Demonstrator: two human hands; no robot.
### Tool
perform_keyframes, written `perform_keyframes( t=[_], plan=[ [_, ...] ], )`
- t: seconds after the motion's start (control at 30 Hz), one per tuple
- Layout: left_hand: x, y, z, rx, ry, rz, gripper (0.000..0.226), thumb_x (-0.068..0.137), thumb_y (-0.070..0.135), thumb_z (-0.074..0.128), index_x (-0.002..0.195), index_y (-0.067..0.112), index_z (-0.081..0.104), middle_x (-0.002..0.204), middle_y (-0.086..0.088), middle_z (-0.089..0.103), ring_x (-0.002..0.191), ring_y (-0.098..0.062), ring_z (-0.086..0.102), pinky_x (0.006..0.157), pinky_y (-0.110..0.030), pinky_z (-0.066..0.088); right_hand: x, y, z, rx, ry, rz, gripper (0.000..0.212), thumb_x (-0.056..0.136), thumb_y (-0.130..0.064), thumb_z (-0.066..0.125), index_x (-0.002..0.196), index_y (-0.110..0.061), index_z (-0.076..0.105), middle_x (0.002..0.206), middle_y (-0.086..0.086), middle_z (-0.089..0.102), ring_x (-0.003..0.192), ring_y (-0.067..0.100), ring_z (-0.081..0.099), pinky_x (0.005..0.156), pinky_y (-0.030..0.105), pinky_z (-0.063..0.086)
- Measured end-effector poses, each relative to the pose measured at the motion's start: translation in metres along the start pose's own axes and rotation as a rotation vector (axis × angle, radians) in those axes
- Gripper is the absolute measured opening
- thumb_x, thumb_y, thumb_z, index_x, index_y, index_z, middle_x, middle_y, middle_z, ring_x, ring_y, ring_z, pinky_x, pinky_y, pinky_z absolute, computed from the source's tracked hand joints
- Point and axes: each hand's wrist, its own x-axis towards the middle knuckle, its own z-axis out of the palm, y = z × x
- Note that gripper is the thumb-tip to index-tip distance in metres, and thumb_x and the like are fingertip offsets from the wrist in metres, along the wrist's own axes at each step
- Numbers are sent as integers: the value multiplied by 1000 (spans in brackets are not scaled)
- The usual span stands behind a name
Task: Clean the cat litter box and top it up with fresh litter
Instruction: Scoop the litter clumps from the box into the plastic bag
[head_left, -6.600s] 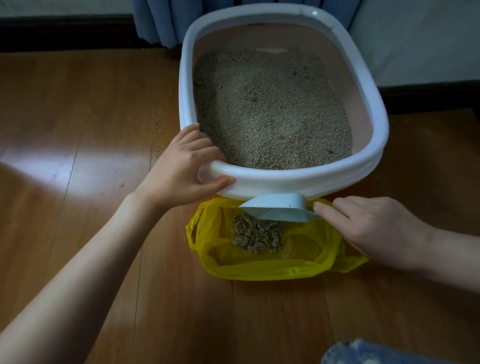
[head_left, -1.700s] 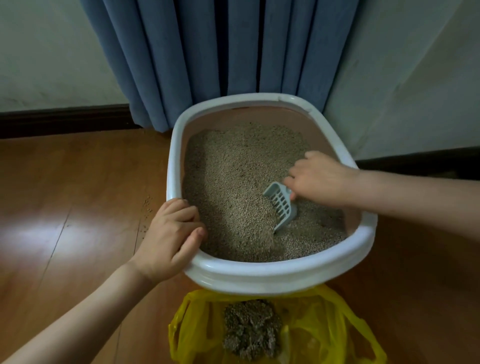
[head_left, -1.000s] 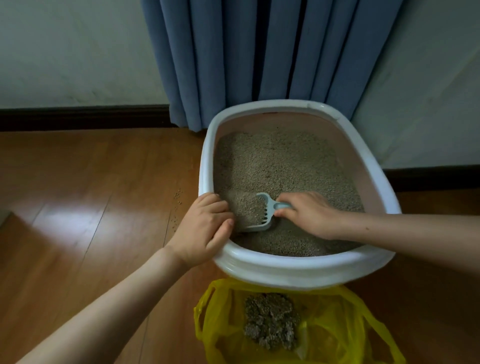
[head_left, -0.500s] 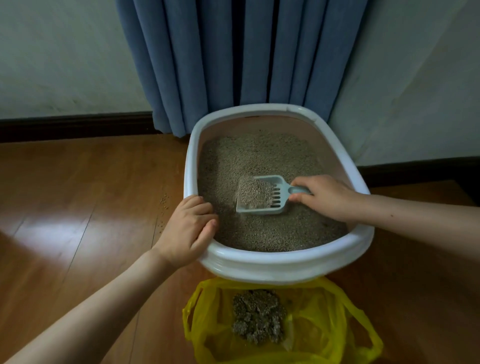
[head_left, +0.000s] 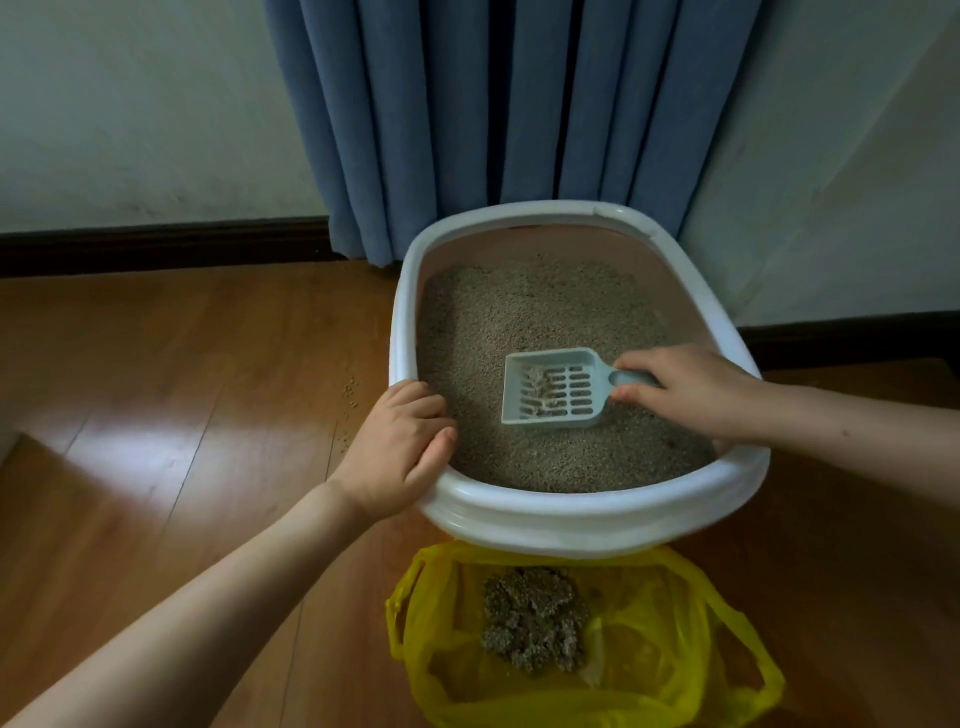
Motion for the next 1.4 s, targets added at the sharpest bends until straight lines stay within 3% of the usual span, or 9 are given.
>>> perform_keyframes(
  t=[0.27,0.43,0.77,0.9,1.0,1.1,1.17,1.3,1.4],
  plan=[
    [1,-3,-2,38,-53,45,45,101,31,29,68,15,56,71,3,50,73,-20,45,83,-42,42,2,4,-1,-101,8,-35,15,94,-40,54,94,-27,62,77,-5,62,73,13,57,68,35,45],
    [-4,-2,-11,15,-78,134,39,102,34,36,71,20,56,71,8,49,72,-18,49,99,-39,41,0,10,-1,-89,-33,4,11,94,-41,54,95,-33,61,79,-5,64,73,14,59,70,38,48],
    [-18,-5,-15,5,-126,208,42,96,52,47,82,14,59,81,2,52,81,-22,54,105,-40,39,-11,4,-3,23,-19,32,18,93,-35,59,107,-27,68,77,-6,64,69,7,56,62,28,40],
    [-18,-4,-12,9,-103,199,43,94,52,48,79,13,58,79,1,51,79,-22,52,104,-40,39,-27,-12,-11,110,70,-12,22,91,-32,62,110,-22,68,92,0,69,85,14,62,79,36,49],
    [-19,-4,-10,2,-109,189,44,94,54,47,80,14,58,80,1,50,80,-22,50,102,-39,39,-45,-23,-20,218,62,-81,24,85,-31,67,109,-29,68,97,-6,70,89,7,62,78,24,49],
    [-18,-4,-9,5,-108,195,46,93,58,46,82,15,60,81,2,52,81,-20,50,101,-32,36,-63,-31,-25,260,-6,-128,37,73,-43,64,110,-36,65,102,-21,66,100,-7,58,80,4,44],
    [-18,-3,-9,5,-112,182,50,92,61,44,84,15,62,82,2,54,82,-19,51,101,-29,32,-72,-32,-23,235,-68,-181,40,70,-49,62,110,-42,63,103,-28,65,103,-12,56,82,-1,40],
    [-18,0,-8,15,-100,166,53,91,63,44,84,13,61,82,-1,53,82,-22,49,97,-30,32,-89,-30,-3,121,-223,-298,23,83,-57,58,105,-50,61,106,-27,64,97,-6,61,79,16,49],
    [-19,-1,-5,22,-90,176,52,89,62,49,87,11,62,83,-2,52,84,-24,49,98,-37,36,-101,-21,14,24,-301,-340,47,81,-73,46,112,-41,61,97,-21,68,88,-2,64,73,33,53]
  ],
)
